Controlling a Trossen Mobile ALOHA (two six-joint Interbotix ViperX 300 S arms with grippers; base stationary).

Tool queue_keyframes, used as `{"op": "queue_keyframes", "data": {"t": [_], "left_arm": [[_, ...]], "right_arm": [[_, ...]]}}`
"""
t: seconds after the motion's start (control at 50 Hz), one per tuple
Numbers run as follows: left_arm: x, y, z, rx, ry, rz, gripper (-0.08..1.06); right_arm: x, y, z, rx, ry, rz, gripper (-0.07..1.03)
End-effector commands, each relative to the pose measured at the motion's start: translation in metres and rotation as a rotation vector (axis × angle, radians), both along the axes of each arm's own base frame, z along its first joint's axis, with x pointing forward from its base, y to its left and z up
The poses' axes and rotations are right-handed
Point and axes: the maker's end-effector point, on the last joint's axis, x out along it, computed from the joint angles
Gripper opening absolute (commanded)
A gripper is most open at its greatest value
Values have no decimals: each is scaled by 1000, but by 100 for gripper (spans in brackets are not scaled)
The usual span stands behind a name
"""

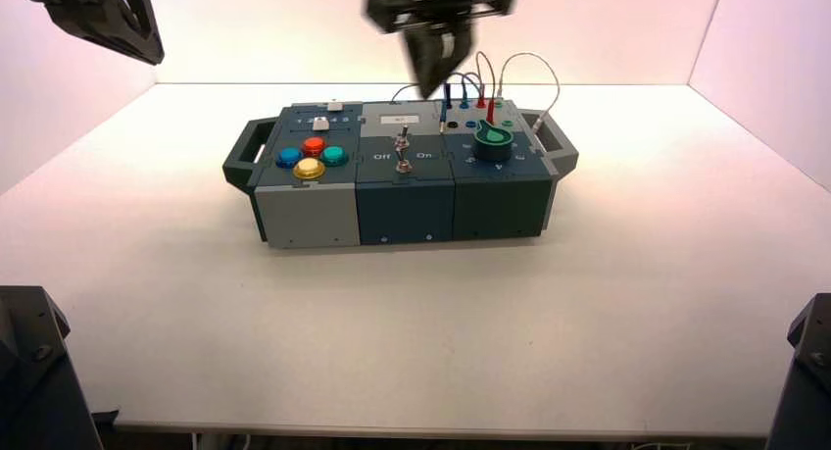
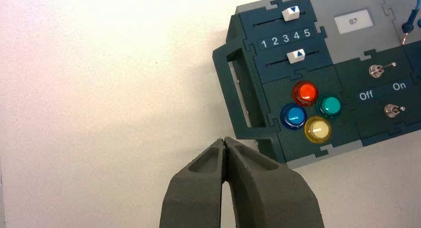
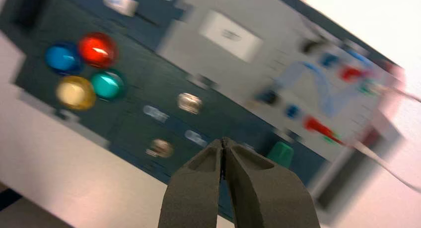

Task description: Push the blue button with the right gripper.

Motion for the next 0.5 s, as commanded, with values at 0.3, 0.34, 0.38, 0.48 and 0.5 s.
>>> {"op": "queue_keyframes", "data": {"t": [0.3, 0.34, 0.38, 0.48, 0.5], "left_arm": [[11, 25, 16, -5, -62, 101, -3], [10, 29, 16, -3, -61, 115, -3], [11, 31, 16, -3, -62, 123, -3], [11, 36, 16, 0, -61, 139, -3], [10, 37, 16, 0, -60, 144, -3]], "right_arm": [[-10, 67, 37, 67, -29, 99, -2], [-13, 72, 39, 72, -27, 108, -2], [-17, 79, 39, 79, -22, 120, -2], [-28, 94, 39, 93, -8, 147, -2], [-29, 96, 39, 94, -9, 151, -2]]}}
